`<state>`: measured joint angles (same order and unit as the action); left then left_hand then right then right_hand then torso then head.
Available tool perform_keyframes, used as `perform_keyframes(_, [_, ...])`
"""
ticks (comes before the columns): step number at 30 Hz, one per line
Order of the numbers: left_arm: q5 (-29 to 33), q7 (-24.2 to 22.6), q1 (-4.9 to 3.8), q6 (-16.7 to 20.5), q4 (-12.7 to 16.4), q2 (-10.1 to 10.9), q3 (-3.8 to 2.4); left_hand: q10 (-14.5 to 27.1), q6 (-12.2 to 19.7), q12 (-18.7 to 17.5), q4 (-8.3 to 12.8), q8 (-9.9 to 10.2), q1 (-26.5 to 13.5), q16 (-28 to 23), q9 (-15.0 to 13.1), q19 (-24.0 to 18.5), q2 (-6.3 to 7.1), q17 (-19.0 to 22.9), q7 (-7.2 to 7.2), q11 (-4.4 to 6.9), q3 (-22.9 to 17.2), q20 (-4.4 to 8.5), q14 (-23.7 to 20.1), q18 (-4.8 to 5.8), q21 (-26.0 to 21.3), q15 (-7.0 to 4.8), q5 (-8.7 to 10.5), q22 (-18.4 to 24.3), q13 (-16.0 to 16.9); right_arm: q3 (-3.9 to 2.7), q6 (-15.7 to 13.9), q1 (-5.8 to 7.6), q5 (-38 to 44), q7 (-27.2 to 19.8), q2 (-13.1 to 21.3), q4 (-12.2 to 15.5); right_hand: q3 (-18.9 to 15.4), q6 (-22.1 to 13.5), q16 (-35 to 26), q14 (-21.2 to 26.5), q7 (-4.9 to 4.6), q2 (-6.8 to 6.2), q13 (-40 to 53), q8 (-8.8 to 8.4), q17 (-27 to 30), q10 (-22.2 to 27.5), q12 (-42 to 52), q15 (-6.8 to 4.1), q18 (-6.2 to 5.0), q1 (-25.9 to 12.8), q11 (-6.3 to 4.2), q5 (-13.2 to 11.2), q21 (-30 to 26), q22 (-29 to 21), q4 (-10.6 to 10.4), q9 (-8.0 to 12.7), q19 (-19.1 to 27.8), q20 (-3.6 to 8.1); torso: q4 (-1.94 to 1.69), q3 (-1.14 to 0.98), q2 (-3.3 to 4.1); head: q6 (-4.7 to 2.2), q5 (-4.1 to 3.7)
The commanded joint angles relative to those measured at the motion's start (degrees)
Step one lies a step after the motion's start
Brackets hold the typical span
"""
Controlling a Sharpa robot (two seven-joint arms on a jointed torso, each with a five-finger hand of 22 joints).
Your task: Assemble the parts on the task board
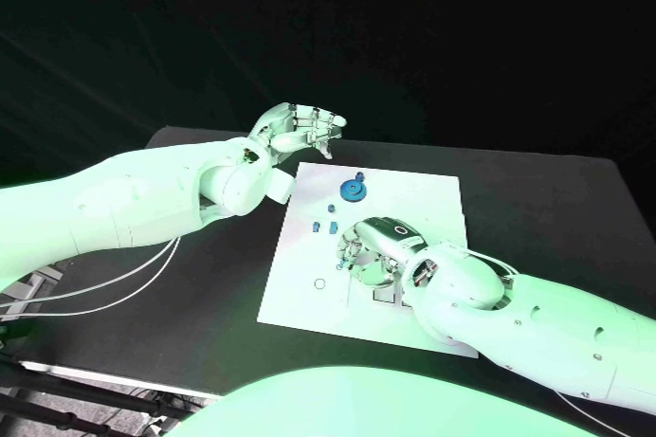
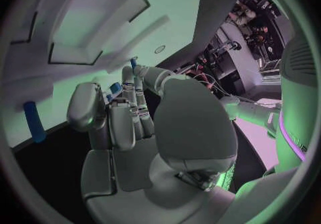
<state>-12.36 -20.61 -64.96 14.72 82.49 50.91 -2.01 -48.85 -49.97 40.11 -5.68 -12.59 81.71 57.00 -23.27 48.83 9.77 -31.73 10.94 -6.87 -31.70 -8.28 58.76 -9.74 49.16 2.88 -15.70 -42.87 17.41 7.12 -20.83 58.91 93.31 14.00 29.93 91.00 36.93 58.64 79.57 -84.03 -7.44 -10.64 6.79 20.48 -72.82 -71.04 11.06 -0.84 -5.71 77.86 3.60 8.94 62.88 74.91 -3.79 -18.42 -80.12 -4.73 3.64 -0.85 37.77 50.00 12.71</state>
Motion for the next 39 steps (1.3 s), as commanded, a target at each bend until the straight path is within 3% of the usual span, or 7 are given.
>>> perform_keyframes(1, [-0.3,-0.2,-0.06,-1.1,0.0,-0.1,-0.05,0.1,0.3,-0.4,0.1,0.2,0.0,-0.2,0.0,-0.2,-0.1,0.1,0.15,-0.14,0.1,-0.22,-0.1,-0.67,0.0,0.11,-0.3,-0.1,-0.1,0.01,0.5,-0.15,0.6,-0.1,-0.2,0.0,-0.1,0.3,0.0,-2.7,0.15,-0.15,0.0,0.21,0.1,0.1,-0.2,-0.25,0.56,-0.6,-0.28,0.3,-0.2,4.2,0.1,-0.1,-0.1,-0.07,-0.02,-0.01,0.03,0.0,0.13])
perform_keyframes(24, [-0.4,0.2,-0.06,-1.4,-0.2,0.0,-0.05,0.1,0.3,-0.4,0.1,0.2,0.0,-0.2,0.0,-0.2,-0.1,0.1,0.15,-0.14,0.1,-0.22,-0.1,-0.67,0.0,0.11,-0.3,-0.1,-0.1,0.02,0.7,-0.27,0.6,-0.1,-0.5,-0.3,-0.2,0.3,0.0,-2.7,0.15,-0.15,0.0,0.21,0.0,0.1,-0.3,-0.25,0.56,-0.7,-0.28,0.3,-0.2,4.2,0.2,-0.1,-0.1,-0.07,-0.01,0.0,0.02,0.0,0.19])
perform_keyframes(39, [-0.6,0.4,-0.07,-1.7,-0.2,0.0,-0.05,0.3,0.3,-0.4,0.0,0.2,-0.1,-0.3,0.1,-0.3,-0.13,0.1,0.15,-0.16,0.1,-0.28,-0.1,-0.69,-0.1,0.14,-0.3,0.0,-0.2,0.14,3.2,-0.28,1.7,1.1,-1.4,-1.3,-0.3,0.1,0.0,-2.7,0.1,-0.31,0.0,0.14,0.2,0.2,-0.5,-0.24,0.48,-0.8,-0.24,0.3,-0.6,4.1,0.4,-0.2,0.1,-0.08,0.06,-0.01,-0.01,0.0,0.17])
